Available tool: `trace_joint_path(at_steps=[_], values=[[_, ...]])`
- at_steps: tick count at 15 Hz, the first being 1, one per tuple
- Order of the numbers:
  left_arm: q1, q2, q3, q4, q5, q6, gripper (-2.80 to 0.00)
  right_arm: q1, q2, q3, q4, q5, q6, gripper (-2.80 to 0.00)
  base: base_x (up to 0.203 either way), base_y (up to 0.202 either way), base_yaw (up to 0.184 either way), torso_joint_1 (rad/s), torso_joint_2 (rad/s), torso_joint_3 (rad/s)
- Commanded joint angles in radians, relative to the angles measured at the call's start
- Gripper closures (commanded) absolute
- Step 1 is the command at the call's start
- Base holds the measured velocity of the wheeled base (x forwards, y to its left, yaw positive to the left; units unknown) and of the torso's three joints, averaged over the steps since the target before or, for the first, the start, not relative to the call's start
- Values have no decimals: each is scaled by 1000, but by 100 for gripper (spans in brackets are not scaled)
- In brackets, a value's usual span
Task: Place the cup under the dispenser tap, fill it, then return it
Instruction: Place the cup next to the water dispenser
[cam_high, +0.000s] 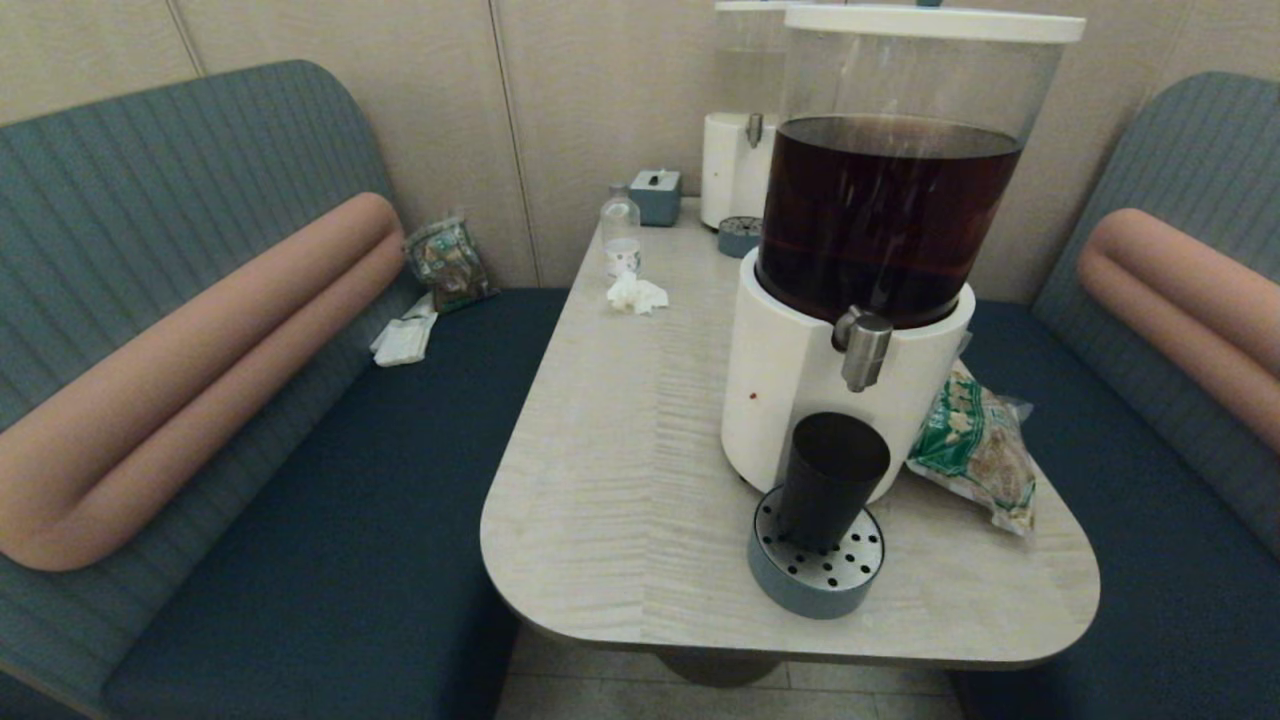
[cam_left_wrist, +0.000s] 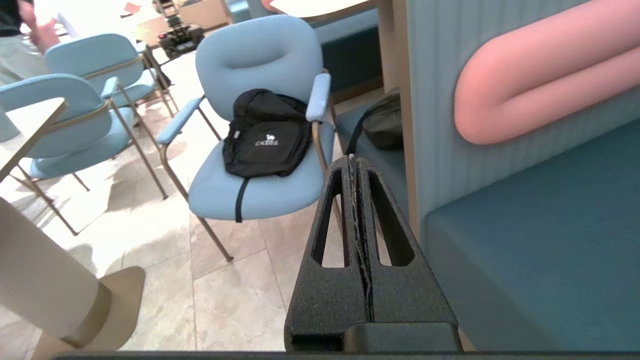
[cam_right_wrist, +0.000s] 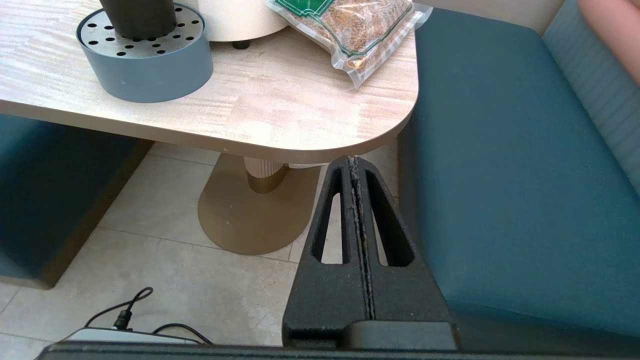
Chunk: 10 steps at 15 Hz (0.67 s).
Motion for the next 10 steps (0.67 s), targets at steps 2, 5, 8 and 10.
trace_joint_path(at_steps=[2, 5, 8, 10], values=[[0, -2, 75, -65, 60, 26, 0, 0, -1, 0, 1, 1, -1, 0, 0, 0, 0, 0, 0, 0], [0, 0, 100, -166, 108, 61, 0, 0, -1, 0, 1, 1, -1, 0, 0, 0, 0, 0, 0, 0], [0, 0, 104, -309, 38, 64, 0, 0, -1, 0, 1, 1, -1, 0, 0, 0, 0, 0, 0, 0], [0, 0, 104, -394, -82, 68, 0, 0, -1, 0, 1, 1, -1, 0, 0, 0, 0, 0, 0, 0]])
